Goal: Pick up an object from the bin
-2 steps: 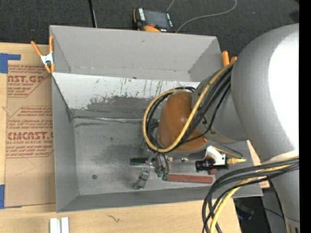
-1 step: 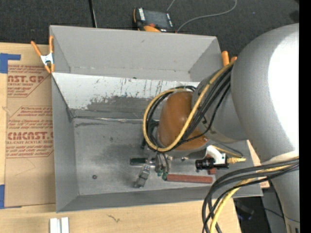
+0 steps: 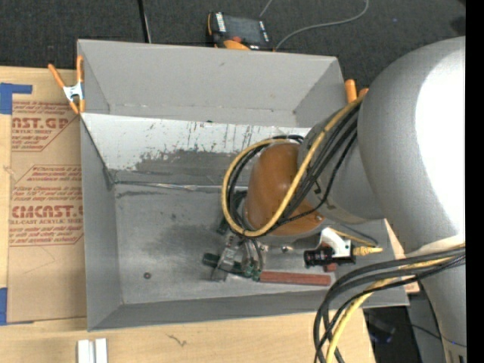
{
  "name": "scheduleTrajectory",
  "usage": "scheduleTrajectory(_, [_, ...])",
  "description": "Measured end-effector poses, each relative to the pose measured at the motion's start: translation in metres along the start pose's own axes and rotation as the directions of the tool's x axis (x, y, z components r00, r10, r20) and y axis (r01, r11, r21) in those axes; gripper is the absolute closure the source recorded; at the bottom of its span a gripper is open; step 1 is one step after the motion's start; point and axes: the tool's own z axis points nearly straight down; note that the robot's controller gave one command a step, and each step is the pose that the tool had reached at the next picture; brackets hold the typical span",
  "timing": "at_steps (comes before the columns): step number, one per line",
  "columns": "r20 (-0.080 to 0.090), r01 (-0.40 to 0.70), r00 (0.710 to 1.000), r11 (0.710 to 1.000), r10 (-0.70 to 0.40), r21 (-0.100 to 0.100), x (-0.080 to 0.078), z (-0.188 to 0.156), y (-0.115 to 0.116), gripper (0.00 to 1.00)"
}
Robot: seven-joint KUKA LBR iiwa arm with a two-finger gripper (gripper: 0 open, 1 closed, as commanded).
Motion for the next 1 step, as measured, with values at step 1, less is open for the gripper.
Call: scheduleTrajectory(1, [0.003,0.000,1.000,1.000,0.000,-0.001,-0.0004,-0.0519,0.0008,1.00])
